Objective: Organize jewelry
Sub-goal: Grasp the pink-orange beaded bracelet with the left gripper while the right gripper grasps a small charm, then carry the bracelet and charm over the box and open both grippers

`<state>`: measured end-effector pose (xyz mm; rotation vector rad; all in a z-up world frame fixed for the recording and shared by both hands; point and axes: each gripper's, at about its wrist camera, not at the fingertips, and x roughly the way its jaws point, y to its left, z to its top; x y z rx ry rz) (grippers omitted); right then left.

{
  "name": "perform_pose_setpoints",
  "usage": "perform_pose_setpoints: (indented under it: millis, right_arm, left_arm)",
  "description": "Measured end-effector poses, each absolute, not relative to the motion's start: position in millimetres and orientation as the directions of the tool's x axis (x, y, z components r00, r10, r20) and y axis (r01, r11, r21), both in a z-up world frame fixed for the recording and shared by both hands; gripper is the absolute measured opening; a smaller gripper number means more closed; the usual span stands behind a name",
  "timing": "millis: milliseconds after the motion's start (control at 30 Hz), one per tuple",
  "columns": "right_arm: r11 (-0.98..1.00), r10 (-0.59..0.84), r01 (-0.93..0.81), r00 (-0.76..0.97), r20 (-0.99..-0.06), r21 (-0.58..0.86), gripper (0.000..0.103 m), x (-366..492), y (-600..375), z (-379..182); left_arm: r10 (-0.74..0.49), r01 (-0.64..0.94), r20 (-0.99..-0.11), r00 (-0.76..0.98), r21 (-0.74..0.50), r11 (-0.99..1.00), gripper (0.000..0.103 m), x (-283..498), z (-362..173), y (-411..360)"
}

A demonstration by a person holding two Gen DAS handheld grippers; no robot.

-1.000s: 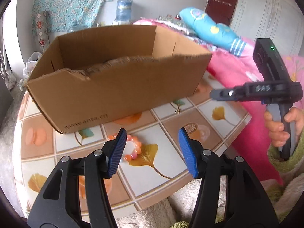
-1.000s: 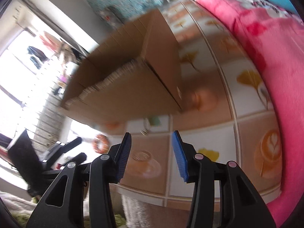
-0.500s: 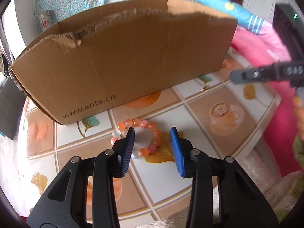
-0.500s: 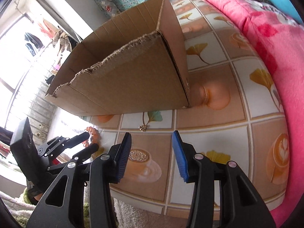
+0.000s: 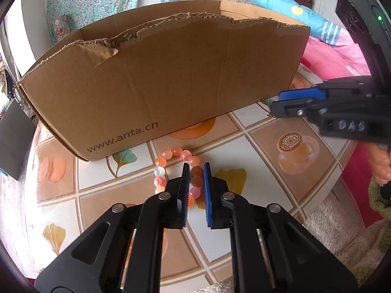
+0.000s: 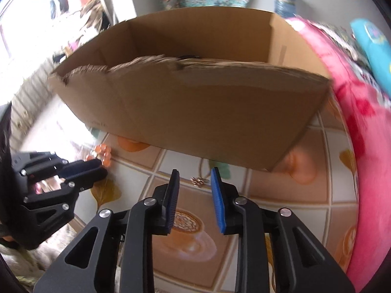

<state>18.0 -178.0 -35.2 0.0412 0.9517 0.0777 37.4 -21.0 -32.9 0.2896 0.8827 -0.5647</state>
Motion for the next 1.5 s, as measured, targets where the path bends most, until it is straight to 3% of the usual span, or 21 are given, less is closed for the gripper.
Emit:
perform_pose_setpoints:
  millis: [167, 367, 700, 800, 933, 1033, 1133, 1167, 1500]
  right_arm:
    - [0.998, 0.042, -0.057, 0.561, -0.826, 0.012, 0.015, 18.7, -171.8, -43.5]
    - [0.998, 0.065, -0.026, 0.557, -0.828, 0.061, 0.004, 18.7, -182.7, -45.6]
    - [0.968, 0.204, -0.008, 0.611, -0.765, 0.252, 0.003, 6.9, -212.2, -18.9]
    - [0.972, 0.195, -0.011, 0.589, -0.784, 0.233, 0.005, 11.2, -207.2, -25.2]
    - [0.982, 0.17, -0.03, 0.562, -0.809, 0.186, 0.022, 16.7, -190.6, -35.7]
    - [0.989, 0.138, -0.025, 0.549, -0.825, 0.149, 0.022, 20.9, -185.4, -43.7]
    - [0.994, 0.101, -0.026, 0.55, -0.829, 0.104, 0.017, 21.6, -181.0, -48.0]
    - [0.996, 0.09, -0.027, 0.549, -0.831, 0.09, 0.004, 21.6, -179.9, -48.0]
    - [0.96, 0.214, 0.023, 0.589, -0.78, 0.281, 0.002, 10.4, -213.0, -30.7]
  left_arm:
    - [-0.347, 0.576, -0.79, 0.505, 0.009, 0.817, 0.01, 36.5, -34.1, -23.1]
    - [-0.348, 0.575, -0.79, 0.504, 0.007, 0.818, 0.01, 36.8, -34.2, -23.1]
    - [-0.346, 0.571, -0.789, 0.508, 0.008, 0.821, 0.01, 36.7, -34.3, -24.7]
    - [-0.344, 0.569, -0.789, 0.508, 0.008, 0.822, 0.01, 36.6, -34.0, -25.1]
    - [-0.344, 0.569, -0.789, 0.509, 0.009, 0.822, 0.01, 36.4, -33.7, -25.4]
    - [-0.344, 0.571, -0.79, 0.508, 0.01, 0.821, 0.01, 36.1, -33.1, -24.8]
    - [-0.344, 0.571, -0.79, 0.508, 0.011, 0.821, 0.01, 35.8, -32.8, -25.5]
    - [-0.344, 0.571, -0.789, 0.508, 0.01, 0.821, 0.01, 35.7, -32.5, -25.6]
    - [-0.347, 0.572, -0.787, 0.51, 0.009, 0.82, 0.01, 35.3, -32.8, -23.8]
